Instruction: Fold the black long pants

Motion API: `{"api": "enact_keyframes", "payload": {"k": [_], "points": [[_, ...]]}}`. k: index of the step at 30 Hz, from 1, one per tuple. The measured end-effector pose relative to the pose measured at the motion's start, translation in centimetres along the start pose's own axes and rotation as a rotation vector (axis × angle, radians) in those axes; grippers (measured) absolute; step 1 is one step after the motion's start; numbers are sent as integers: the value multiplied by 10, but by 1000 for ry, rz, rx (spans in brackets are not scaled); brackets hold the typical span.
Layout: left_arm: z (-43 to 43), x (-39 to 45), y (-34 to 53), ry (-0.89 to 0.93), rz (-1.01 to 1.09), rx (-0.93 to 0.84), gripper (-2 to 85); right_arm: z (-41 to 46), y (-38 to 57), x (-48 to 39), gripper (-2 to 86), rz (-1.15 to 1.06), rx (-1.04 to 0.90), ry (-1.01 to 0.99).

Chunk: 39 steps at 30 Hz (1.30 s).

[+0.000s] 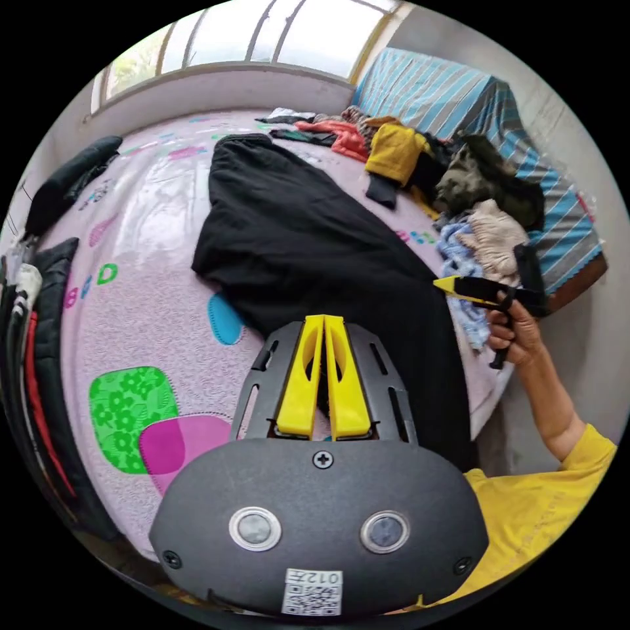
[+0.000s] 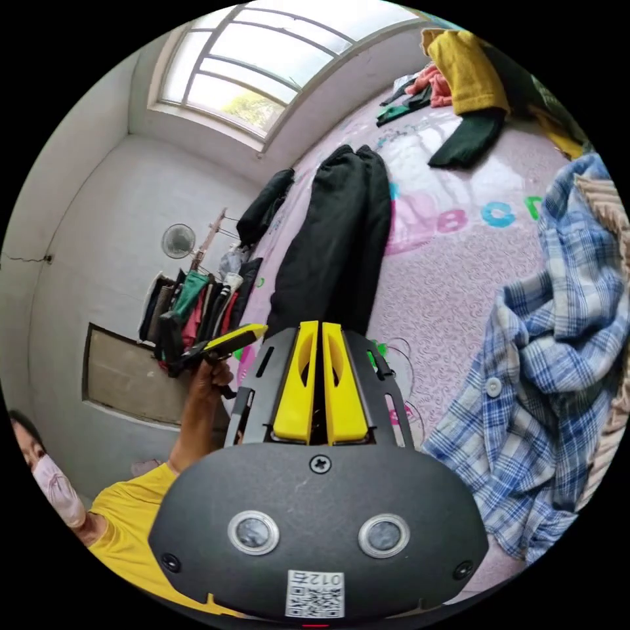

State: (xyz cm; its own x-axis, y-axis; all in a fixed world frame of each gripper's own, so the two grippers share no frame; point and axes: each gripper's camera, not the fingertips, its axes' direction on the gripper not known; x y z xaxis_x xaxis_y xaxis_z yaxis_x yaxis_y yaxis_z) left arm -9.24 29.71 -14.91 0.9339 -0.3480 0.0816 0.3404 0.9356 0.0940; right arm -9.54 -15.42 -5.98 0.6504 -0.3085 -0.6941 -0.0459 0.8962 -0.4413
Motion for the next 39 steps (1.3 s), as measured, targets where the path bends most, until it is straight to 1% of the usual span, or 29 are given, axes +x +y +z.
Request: {"api": "enact_keyframes", "payload": {"k": [1,2,4,6,7,8,9,11,12,14,17,18,20,21,22,23,24,26,28,29,31,33,35,37,39], "points": [[11,-3,-5,14,5,-84,4,10,-1,16,11,44,-39,16],[1,-10,-5,55,-9,-23,5,16,-1,30,11,84,-53,-6],[-18,-25,-3,87,-63,37,6,16,-2,41,11,100,-35,-52],[-39,-45,3,61,-150,113,8,15,-5,48,10,95,-34,-70],[-50,-61,5,33,-221,146,9,13,-8,54,9,101,-38,-89],[-56,-78,5,46,-289,161,12,11,-10,60,8,111,-41,-113],[-57,-86,4,75,-313,161,13,10,-11,63,8,114,-41,-125],[-48,-114,-6,265,-359,116,25,7,-13,71,7,123,-35,-155],[-44,-119,-8,302,-369,99,30,6,-14,72,7,125,-34,-160],[-34,-129,-19,386,-372,63,39,4,-18,76,7,130,-38,-170],[-43,-136,-25,380,-366,115,26,1,-25,77,6,119,-58,-165],[-50,-136,-25,366,-358,136,23,-2,-27,76,6,109,-58,-153],[-72,-131,-28,258,-293,180,18,-11,-34,72,5,64,-63,-98],[-73,-129,-30,229,-274,169,19,-11,-35,73,4,63,-74,-78],[-70,-128,-35,190,-241,113,20,-8,-36,79,3,70,-80,-90],[-64,-135,-40,208,-239,50,26,-8,-38,87,3,108,-85,-136],[-64,-141,-41,242,-247,56,29,-8,-39,90,3,116,-90,-153],[-79,-178,-38,351,-385,206,48,-7,-39,93,5,109,-92,-172],[-87,-206,-39,400,-468,301,61,-8,-37,91,7,86,-86,-184],[-87,-220,-48,409,-478,281,72,-11,-36,89,9,76,-70,-175],[-80,-235,-66,435,-437,220,86,-21,-38,79,12,14,-29,-134],[-80,-247,-79,478,-395,209,92,-35,-50,64,16,-55,46,-48],[-81,-256,-93,500,-310,191,95,-41,-82,47,29,-112,122,30],[-81,-263,-98,517,-267,189,93,-27,-113,41,46,-135,109,59],[-79,-273,-97,580,-259,203,90,-1,-143,41,63,-132,62,59]]}}
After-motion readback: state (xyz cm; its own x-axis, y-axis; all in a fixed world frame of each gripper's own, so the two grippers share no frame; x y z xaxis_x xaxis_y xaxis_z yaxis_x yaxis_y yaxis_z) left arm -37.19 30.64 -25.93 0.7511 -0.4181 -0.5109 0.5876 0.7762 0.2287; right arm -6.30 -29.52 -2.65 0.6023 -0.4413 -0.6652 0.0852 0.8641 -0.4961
